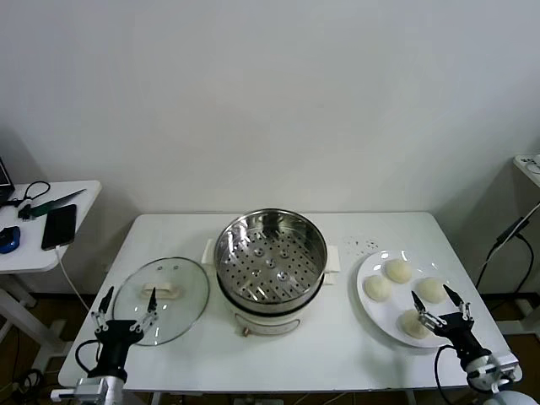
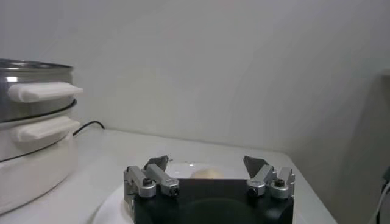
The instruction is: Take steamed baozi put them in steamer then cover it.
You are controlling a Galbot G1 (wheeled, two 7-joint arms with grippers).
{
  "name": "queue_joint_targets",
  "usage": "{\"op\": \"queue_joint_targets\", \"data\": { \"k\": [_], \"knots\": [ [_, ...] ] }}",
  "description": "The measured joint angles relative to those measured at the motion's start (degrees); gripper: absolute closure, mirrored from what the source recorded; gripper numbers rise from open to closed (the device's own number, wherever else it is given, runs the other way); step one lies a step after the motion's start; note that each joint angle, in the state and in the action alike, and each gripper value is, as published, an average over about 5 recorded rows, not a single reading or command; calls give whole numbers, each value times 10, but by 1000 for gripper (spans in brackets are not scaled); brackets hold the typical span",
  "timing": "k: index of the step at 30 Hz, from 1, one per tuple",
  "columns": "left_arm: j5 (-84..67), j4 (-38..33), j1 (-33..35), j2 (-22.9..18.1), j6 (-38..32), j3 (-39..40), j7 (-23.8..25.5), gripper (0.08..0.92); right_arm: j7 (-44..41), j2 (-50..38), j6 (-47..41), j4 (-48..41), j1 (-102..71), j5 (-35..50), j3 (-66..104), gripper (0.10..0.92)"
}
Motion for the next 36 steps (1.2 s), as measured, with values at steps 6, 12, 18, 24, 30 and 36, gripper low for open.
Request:
{"op": "queue_joint_targets", "data": {
  "k": [6, 12, 18, 24, 30, 36],
  "knots": [
    [0, -2, 1, 1, 0, 2, -2, 177, -37, -40, -22, -13, 27, -31, -4, 203],
    [-3, -2, 2, 6, 1, 5, -4, 177, -109, -117, -50, -50, 85, -76, -30, 203],
    [-6, -2, 1, 11, 3, 6, -3, 177, -201, -203, -60, -114, 191, -131, -103, 203],
    [-10, -2, 1, 15, 8, 5, -3, 177, -294, -266, -57, -184, 344, -194, -243, 203],
    [-13, 0, -1, 17, 11, 3, -4, 177, -364, -292, -52, -250, 516, -233, -430, 203],
    [-14, 6, -2, 19, 13, -1, -5, 177, -408, -290, -49, -313, 668, -252, -606, 203]
  ]
}}
